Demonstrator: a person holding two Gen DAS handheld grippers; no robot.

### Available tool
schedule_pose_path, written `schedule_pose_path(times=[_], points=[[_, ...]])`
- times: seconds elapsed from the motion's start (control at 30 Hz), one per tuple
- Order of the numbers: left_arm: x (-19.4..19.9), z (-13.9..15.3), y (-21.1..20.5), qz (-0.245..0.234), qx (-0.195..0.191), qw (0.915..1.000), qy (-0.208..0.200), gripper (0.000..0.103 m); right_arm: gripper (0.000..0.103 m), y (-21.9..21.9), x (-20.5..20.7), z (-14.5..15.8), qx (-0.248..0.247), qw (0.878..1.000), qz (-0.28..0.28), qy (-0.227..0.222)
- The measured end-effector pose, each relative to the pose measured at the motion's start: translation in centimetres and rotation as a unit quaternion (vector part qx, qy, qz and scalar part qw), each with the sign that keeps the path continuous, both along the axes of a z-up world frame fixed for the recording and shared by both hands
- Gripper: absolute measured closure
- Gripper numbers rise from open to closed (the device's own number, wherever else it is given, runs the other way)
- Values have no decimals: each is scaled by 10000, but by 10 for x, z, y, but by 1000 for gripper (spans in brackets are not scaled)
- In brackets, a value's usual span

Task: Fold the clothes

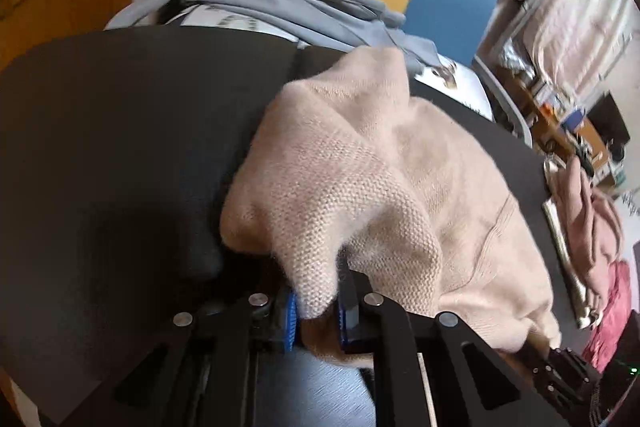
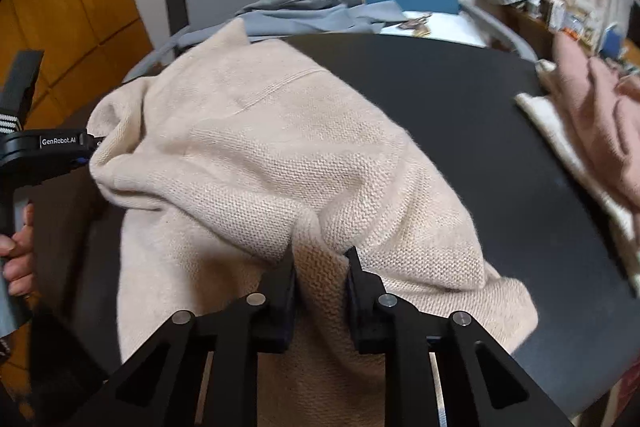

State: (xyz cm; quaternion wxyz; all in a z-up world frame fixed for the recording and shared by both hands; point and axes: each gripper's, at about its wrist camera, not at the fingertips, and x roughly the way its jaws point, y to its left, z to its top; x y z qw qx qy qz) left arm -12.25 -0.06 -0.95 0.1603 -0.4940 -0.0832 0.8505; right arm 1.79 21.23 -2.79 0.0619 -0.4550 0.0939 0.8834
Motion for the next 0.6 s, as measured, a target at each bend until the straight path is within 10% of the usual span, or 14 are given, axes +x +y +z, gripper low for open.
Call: schedule_pose_path(times=[0.37,0.6], points=[[53,-32,-182,707,984,9925,-185,82,58,-52,-8,41,526,9976,283,357],[62,-58,-226,1154,843,9896,-177,82,43,-172,-16,77,1480,9603,2128,1033]])
